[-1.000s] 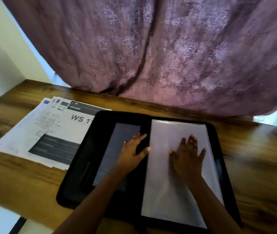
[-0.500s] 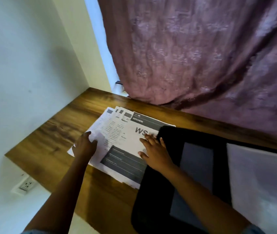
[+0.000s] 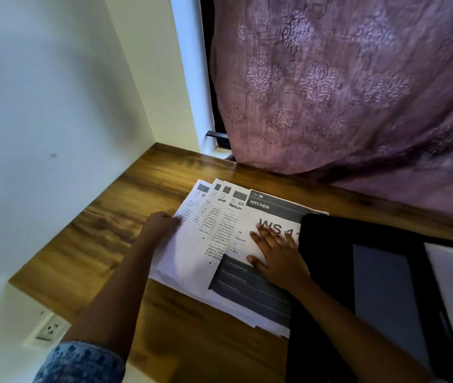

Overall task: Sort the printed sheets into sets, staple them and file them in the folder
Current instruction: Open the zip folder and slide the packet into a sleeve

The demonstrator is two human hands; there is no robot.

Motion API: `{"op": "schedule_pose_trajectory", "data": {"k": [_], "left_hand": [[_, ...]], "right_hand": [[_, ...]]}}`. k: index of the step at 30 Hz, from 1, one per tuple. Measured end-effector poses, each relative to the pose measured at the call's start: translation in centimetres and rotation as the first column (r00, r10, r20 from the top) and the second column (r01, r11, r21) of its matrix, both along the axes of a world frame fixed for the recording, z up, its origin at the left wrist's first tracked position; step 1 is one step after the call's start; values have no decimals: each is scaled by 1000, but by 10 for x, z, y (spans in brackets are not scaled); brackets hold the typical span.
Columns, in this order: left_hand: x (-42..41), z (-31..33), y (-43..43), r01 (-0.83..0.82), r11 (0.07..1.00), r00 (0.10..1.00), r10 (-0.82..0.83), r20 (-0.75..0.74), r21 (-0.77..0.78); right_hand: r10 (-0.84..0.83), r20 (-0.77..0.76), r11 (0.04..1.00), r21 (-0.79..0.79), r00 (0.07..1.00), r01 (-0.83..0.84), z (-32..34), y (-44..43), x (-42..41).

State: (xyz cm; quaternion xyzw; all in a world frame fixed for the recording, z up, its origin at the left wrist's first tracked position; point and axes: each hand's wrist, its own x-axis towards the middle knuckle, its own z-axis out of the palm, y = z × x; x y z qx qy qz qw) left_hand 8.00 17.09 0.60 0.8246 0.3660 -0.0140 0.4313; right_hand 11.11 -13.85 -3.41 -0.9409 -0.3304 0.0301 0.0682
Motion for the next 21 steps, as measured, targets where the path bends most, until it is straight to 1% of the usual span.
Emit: {"op": "schedule_pose_trajectory", "data": {"k": [3, 7, 10, 12, 13, 14, 15, 16, 18, 21], "left_hand": [[2, 7, 10, -31, 991, 999, 35, 31, -133], [19, 25, 9, 15, 969, 999, -22, -25, -246], [32, 36, 0, 54, 961, 998, -57, -1, -272], [35, 38, -3, 140, 951, 990, -142, 12, -277], [34, 39, -4, 211, 945, 977, -215, 10, -249], [33, 41, -4, 268, 946, 963, -271, 7, -183], [31, 44, -2, 294, 950, 956, -293, 24, -102], [30, 48, 0, 300, 954, 953, -298, 61, -27], [29, 59, 8, 290, 957, 945, -290, 149, 21], [23, 81, 26, 275, 956, 940, -289, 180, 99]], "right_hand": [[-9, 1, 1000, -9, 1000, 9, 0, 1, 0], [-10, -7, 1000, -19, 1000, 9, 1, 0, 0], [-3, -5, 1000, 2, 1000, 3, 1, 0, 1], [0, 8, 1000, 16, 1000, 0, 1, 0, 0], [2, 12, 1000, 23, 1000, -2, 2, 0, 0], [4, 14, 1000, 25, 1000, -5, 2, -1, 0], [4, 13, 1000, 25, 1000, -4, 3, 0, 0], [-2, 13, 1000, 29, 1000, 2, 3, -1, -1], [-16, 6, 999, 30, 1000, 15, 3, 2, -1], [-26, -24, 999, 24, 999, 26, 3, 8, -1]]}}
